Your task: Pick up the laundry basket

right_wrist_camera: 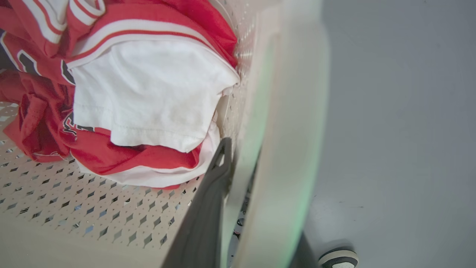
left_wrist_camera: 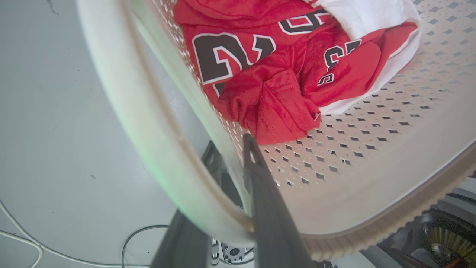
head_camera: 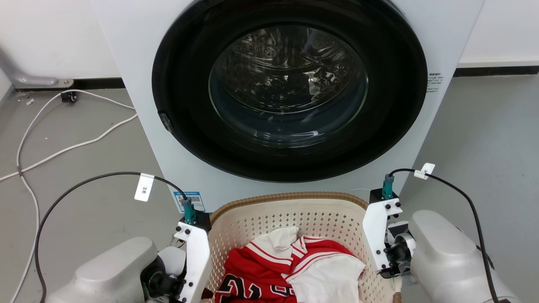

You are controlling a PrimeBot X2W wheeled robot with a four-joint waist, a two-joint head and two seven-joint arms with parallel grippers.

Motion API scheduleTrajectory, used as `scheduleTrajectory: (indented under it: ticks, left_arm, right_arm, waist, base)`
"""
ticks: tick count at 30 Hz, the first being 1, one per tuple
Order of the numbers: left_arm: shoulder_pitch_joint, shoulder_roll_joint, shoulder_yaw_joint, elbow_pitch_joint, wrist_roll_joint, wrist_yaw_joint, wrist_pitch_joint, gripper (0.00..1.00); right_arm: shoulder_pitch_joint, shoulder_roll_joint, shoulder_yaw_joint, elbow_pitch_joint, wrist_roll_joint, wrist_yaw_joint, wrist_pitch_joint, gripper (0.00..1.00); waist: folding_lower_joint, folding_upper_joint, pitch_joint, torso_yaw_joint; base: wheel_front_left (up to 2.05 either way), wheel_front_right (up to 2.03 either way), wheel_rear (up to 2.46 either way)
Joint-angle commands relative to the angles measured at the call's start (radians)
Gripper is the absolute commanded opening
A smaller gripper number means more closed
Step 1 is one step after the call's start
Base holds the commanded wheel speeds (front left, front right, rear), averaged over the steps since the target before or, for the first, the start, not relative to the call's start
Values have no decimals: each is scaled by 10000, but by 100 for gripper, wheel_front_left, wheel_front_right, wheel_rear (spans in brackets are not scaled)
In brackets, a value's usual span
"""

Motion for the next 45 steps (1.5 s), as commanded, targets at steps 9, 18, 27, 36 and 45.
scheduleTrajectory:
  ticks: [9,18,27,36,45]
  left_arm:
    - [-5,-125,22,-65,-154,-188,-213,0]
    - [-148,-151,18,-42,-159,-189,-152,0]
    - [-178,-83,18,-37,-127,-189,-80,0]
    - [-222,-115,16,35,-117,-189,-93,0]
    - [-204,-154,14,50,-70,-190,-44,0]
  right_arm:
    - [-75,-61,41,79,137,-3,-25,0]
    - [-316,-14,13,236,185,-3,-132,0]
    - [-428,17,62,332,225,-3,-174,0]
    - [-476,49,155,320,324,-3,-150,0]
    - [-475,60,227,364,403,-3,-162,0]
  waist:
    - [1,-1,-45,-8]
    - [1,-1,29,-13]
    - [1,-1,13,-29]
    - [1,-1,30,-43]
    - [1,-1,20,-50]
  base:
    - [0,0,0]
    - [0,0,0]
    - [0,0,0]
    - [0,0,0]
    - [0,0,0]
